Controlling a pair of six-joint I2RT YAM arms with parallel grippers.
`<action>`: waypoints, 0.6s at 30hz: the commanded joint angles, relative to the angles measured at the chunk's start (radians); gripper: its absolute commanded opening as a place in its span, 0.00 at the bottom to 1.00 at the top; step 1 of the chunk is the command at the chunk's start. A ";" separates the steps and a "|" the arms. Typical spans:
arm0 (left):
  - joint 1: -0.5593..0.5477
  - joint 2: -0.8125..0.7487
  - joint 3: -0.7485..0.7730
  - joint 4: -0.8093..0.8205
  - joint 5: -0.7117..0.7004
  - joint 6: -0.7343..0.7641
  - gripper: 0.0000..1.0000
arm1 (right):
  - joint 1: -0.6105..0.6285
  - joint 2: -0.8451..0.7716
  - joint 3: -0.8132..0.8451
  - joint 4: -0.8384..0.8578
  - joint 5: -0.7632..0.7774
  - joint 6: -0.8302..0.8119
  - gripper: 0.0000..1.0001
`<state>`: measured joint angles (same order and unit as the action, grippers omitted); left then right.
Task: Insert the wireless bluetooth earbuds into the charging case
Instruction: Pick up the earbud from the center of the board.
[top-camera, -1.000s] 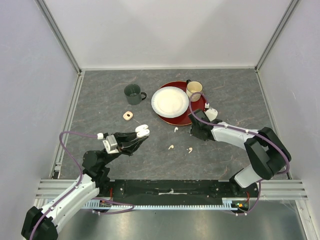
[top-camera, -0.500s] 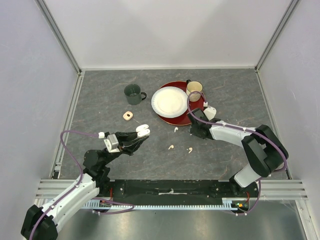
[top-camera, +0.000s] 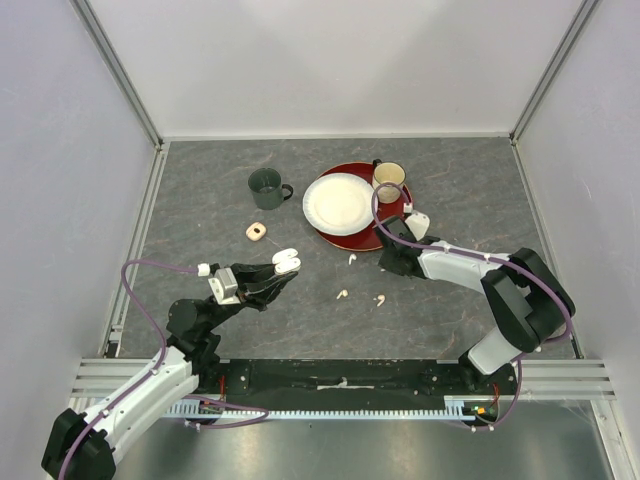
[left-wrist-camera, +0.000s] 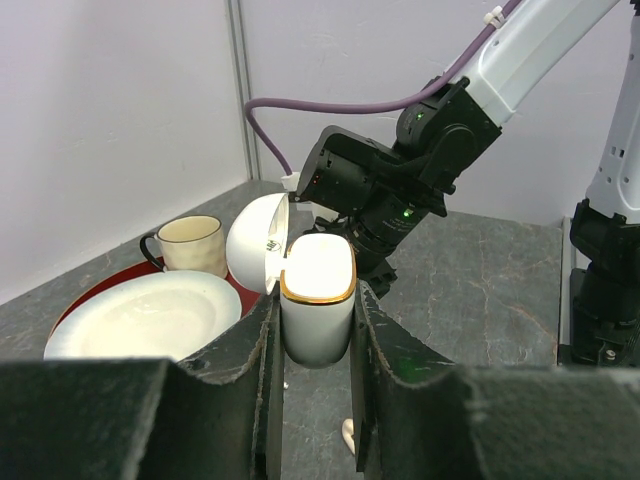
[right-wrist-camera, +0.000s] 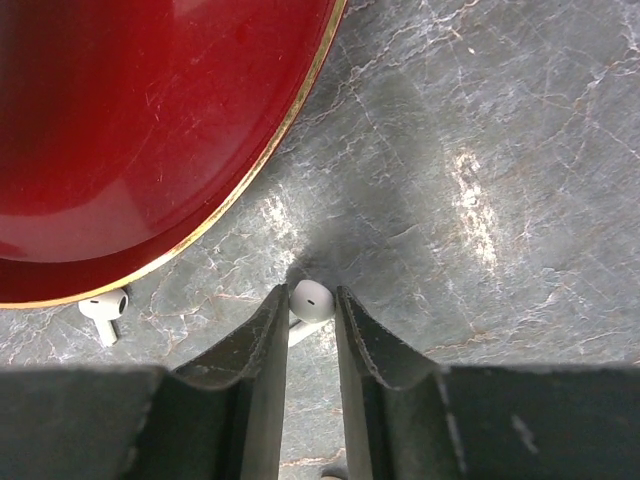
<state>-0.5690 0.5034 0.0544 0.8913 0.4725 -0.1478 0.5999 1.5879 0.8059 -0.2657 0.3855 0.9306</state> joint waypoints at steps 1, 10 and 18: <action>-0.002 0.001 -0.018 0.046 -0.015 0.013 0.02 | -0.002 0.009 0.012 0.019 -0.023 -0.038 0.29; -0.002 -0.002 -0.021 0.047 -0.011 0.004 0.02 | 0.003 -0.026 -0.014 0.029 -0.164 -0.261 0.21; -0.002 -0.002 -0.033 0.055 -0.015 0.010 0.02 | 0.037 0.010 -0.010 0.002 -0.181 -0.447 0.23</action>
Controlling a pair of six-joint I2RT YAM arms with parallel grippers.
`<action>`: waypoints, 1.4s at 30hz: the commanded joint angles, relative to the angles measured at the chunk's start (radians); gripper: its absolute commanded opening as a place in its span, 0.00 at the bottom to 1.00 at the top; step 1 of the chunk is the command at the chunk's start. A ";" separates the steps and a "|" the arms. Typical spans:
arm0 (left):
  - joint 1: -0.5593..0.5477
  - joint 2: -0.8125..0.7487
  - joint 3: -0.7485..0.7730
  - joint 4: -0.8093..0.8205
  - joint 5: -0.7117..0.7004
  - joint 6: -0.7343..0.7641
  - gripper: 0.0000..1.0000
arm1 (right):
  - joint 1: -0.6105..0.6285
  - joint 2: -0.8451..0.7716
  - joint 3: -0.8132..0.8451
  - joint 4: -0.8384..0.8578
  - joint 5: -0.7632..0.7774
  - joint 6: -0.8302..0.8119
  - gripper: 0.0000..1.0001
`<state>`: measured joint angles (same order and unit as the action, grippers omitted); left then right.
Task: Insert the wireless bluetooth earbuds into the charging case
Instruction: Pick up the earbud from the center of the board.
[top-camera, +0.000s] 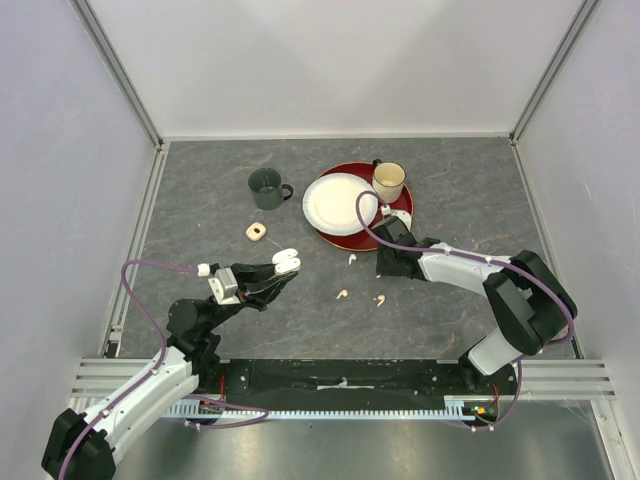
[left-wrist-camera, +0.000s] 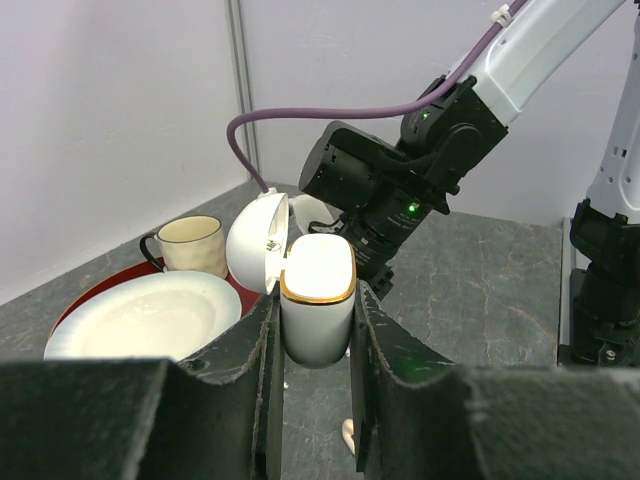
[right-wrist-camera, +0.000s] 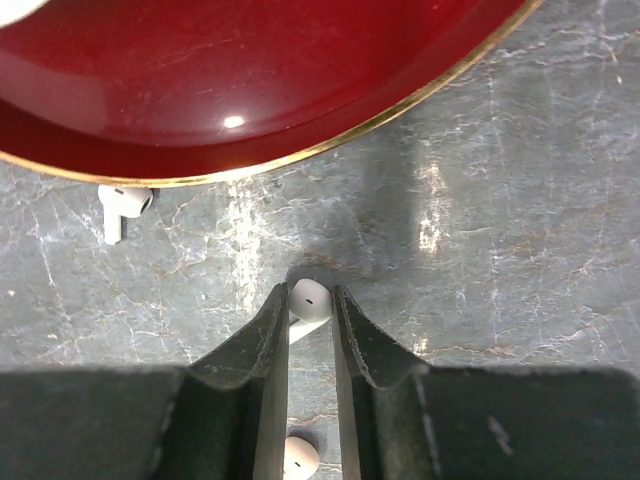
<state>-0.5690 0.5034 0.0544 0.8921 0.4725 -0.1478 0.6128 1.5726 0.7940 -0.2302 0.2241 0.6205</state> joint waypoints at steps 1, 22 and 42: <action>-0.002 -0.005 -0.033 0.053 -0.017 0.010 0.02 | 0.031 0.030 0.005 -0.035 -0.014 -0.155 0.23; -0.002 -0.040 -0.047 0.031 -0.028 0.017 0.02 | 0.054 0.023 0.071 -0.046 0.010 0.127 0.55; -0.002 -0.055 -0.048 0.021 -0.035 0.024 0.02 | 0.061 0.043 0.071 -0.118 0.161 0.259 0.44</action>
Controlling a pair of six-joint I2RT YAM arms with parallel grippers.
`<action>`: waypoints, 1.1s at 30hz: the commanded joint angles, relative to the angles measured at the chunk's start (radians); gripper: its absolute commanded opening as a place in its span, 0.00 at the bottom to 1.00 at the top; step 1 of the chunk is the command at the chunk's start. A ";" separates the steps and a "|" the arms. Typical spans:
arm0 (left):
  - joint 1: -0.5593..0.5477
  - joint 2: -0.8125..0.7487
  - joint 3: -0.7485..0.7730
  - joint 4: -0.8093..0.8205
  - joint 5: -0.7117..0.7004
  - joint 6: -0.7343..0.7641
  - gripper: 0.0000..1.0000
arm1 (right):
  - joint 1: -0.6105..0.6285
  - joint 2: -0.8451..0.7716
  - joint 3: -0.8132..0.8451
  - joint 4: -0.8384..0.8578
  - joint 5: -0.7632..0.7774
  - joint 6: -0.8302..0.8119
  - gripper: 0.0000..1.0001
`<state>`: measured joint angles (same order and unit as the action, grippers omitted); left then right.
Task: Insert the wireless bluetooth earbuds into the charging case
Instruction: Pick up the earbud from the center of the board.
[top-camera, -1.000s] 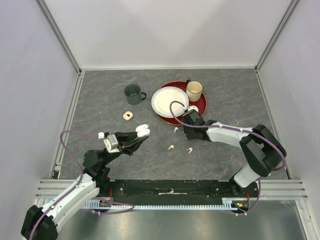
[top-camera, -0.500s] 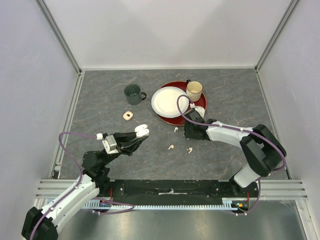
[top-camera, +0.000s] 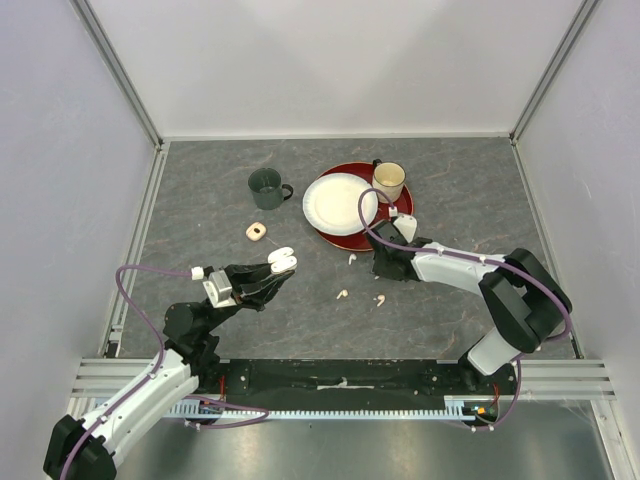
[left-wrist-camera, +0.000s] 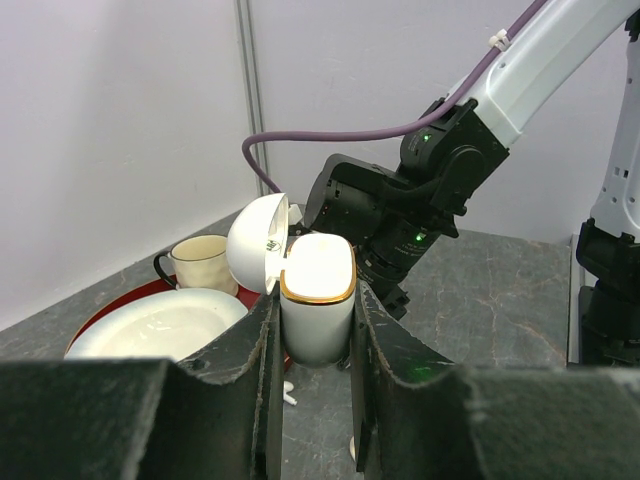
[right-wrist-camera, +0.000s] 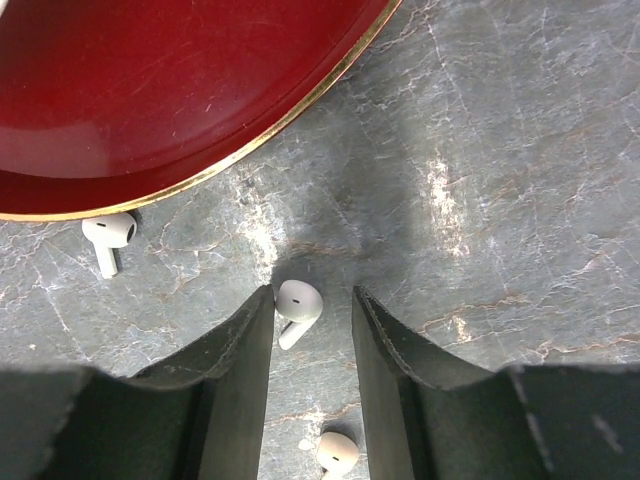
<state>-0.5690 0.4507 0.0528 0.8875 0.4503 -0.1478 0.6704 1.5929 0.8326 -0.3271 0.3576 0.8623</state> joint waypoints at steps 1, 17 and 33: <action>-0.002 -0.003 -0.047 0.025 -0.013 0.022 0.02 | 0.003 0.024 0.033 -0.021 0.030 0.020 0.44; -0.002 -0.001 -0.045 0.022 -0.015 0.024 0.02 | 0.020 0.041 0.054 -0.021 -0.005 -0.009 0.34; -0.002 -0.003 -0.047 0.022 -0.015 0.021 0.02 | 0.047 0.061 0.049 0.031 -0.084 -0.348 0.24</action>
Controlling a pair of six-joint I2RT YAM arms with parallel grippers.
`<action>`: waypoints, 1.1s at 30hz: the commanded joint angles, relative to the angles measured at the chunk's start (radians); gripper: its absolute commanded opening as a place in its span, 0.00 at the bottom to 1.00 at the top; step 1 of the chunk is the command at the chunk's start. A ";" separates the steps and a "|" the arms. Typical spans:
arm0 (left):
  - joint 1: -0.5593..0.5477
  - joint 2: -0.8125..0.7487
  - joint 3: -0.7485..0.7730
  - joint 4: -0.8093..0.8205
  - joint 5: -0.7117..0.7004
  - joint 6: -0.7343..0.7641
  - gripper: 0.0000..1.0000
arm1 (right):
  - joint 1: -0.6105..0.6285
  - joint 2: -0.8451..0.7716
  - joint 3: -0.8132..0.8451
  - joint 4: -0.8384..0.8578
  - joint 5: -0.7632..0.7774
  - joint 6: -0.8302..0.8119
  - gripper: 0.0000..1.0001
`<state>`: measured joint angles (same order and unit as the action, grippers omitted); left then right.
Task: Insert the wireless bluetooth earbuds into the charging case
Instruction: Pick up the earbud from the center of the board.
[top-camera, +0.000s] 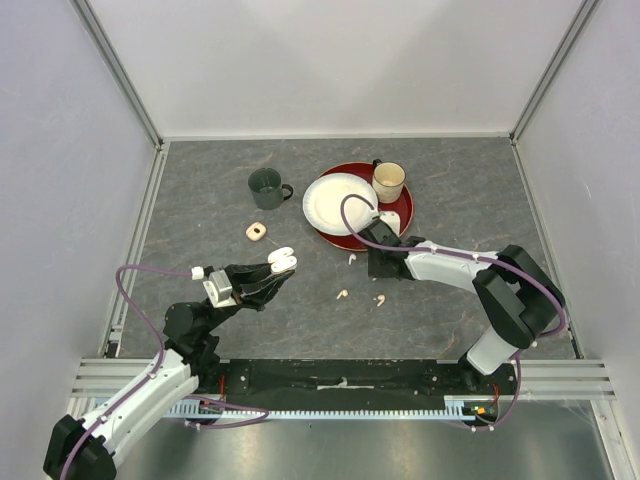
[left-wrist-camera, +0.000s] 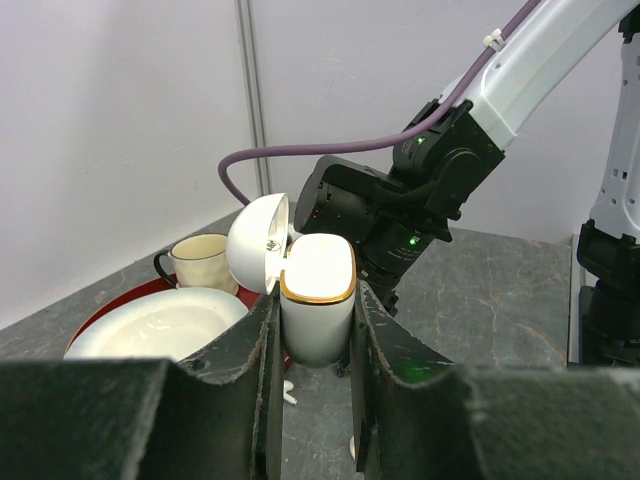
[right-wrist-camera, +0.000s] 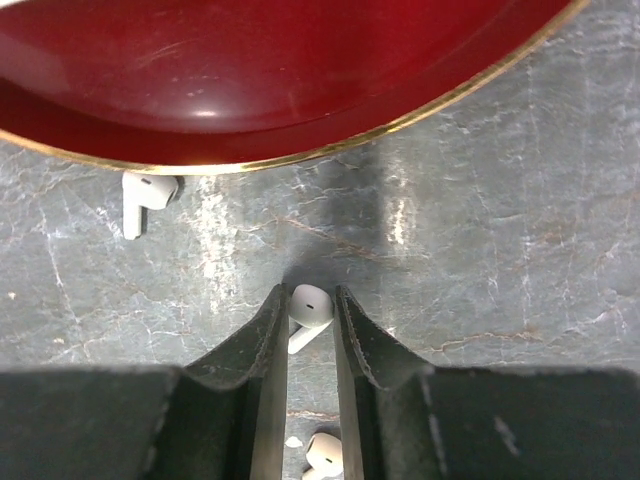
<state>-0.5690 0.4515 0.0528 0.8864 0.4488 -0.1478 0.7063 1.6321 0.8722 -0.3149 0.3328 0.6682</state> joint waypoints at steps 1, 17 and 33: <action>-0.002 -0.004 -0.047 0.022 -0.016 0.021 0.02 | 0.015 0.021 0.005 0.020 -0.063 -0.198 0.24; -0.002 -0.002 -0.048 0.020 -0.016 0.022 0.02 | 0.021 -0.005 -0.006 0.039 -0.052 -0.233 0.51; -0.002 -0.033 -0.051 -0.004 -0.027 0.028 0.02 | 0.021 0.023 0.039 -0.079 0.048 0.082 0.43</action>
<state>-0.5690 0.4294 0.0528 0.8646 0.4461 -0.1474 0.7231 1.6356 0.8829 -0.3473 0.3286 0.6724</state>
